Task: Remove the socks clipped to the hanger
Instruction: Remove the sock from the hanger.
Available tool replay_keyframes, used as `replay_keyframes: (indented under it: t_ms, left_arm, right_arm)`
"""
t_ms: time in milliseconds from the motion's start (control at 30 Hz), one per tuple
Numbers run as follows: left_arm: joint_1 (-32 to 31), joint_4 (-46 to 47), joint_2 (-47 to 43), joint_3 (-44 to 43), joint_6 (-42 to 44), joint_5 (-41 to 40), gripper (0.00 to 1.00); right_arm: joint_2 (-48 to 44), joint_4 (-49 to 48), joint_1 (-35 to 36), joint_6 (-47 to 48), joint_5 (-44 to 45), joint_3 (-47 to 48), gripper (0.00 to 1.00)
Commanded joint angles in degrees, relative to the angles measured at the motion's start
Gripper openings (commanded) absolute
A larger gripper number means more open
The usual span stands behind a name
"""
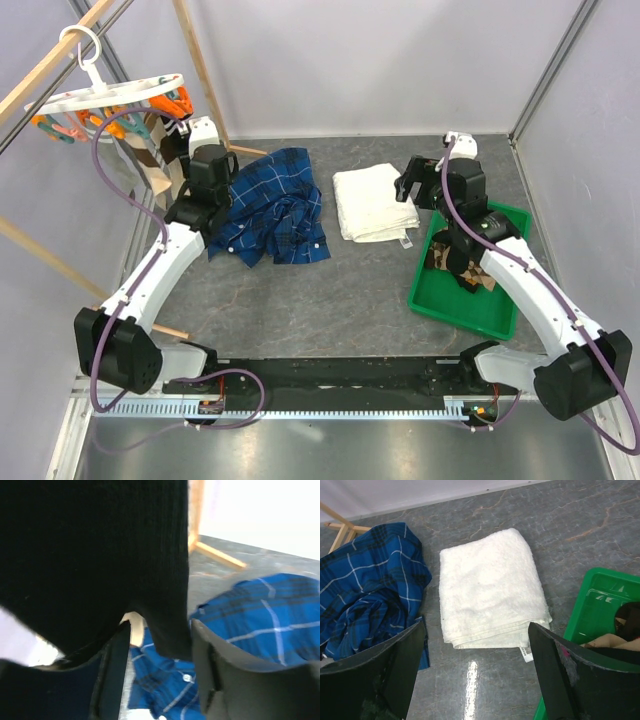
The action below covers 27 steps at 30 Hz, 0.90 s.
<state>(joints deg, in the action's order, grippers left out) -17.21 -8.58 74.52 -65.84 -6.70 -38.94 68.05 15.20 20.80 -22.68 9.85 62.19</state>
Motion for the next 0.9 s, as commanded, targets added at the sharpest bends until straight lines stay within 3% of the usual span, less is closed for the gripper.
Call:
replay_keyframes:
  t_ms: [0, 100, 300, 500, 867]
  left_arm:
    - [-0.1, 4.1, -0.7, -2.3, 4.2, -8.3, 0.42]
    - [0.2, 5.1, -2.0, -1.8, 6.3, -7.8, 0.23]
    - [0.2, -0.3, -5.7, -1.9, 4.9, -1.9, 0.02]
    - [0.2, -10.3, -13.2, -1.7, -0.7, 9.9, 0.02]
    - [2.4, -22.8, -24.2, -0.7, -6.9, 15.5, 0.02]
  right_arm:
    - [0.2, -2.4, 1.5, 0.8, -0.7, 2.3, 0.92]
    - [0.4, -2.4, 2.6, 1.0, -0.4, 2.6, 0.92]
    - [1.4, -3.6, 5.0, 1.4, -1.2, 3.5, 0.91]
    - [2.6, -8.9, 10.6, 1.9, -4.7, 6.2, 0.9]
    - [15.3, -20.6, 23.2, 1.9, -13.1, 21.9, 0.86]
